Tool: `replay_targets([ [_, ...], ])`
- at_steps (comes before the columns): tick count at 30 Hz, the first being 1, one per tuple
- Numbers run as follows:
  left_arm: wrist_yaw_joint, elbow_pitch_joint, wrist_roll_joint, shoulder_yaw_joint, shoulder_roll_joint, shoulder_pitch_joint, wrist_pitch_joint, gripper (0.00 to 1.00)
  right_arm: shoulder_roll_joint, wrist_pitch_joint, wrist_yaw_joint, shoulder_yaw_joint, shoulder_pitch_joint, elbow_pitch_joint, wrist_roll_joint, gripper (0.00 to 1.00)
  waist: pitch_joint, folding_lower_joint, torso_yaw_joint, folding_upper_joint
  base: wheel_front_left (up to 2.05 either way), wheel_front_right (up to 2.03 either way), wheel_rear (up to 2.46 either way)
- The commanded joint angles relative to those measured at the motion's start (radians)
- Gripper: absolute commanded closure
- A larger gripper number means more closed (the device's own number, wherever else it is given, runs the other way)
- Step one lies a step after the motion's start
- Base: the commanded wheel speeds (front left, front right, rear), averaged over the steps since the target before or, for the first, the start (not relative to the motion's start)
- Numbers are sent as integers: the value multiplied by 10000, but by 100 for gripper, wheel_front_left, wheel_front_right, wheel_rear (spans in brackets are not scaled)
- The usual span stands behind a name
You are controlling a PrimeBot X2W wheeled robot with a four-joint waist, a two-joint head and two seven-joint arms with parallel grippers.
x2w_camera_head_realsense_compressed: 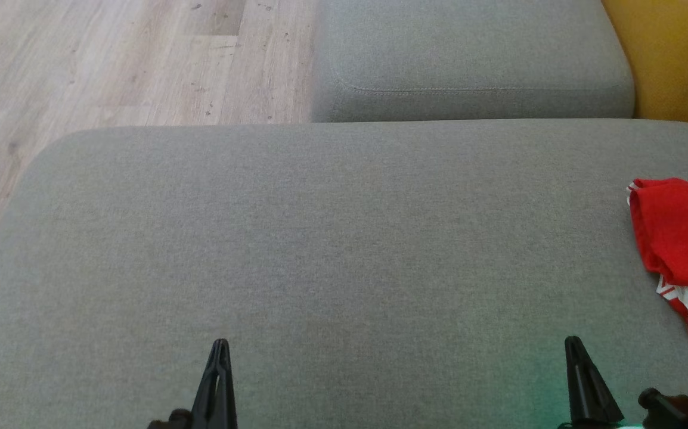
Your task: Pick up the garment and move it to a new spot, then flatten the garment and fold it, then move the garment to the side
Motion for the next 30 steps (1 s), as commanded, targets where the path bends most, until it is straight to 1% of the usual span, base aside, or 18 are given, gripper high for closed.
replay_targets([
  [1,-64,-266,-326,202,55,-365,44,100,-85,79,-1,-47,-333,-250,337,100,6,0,-13,0,0,0,0],
  [7,-209,-144,-966,327,87,-506,157,100,-121,189,-1,-68,-486,-195,940,100,27,0,-53,0,0,0,0],
  [30,-850,292,-3980,985,202,-1120,728,100,-244,763,-3,-233,-1179,26,3772,100,128,0,-247,0,0,0,0],
])
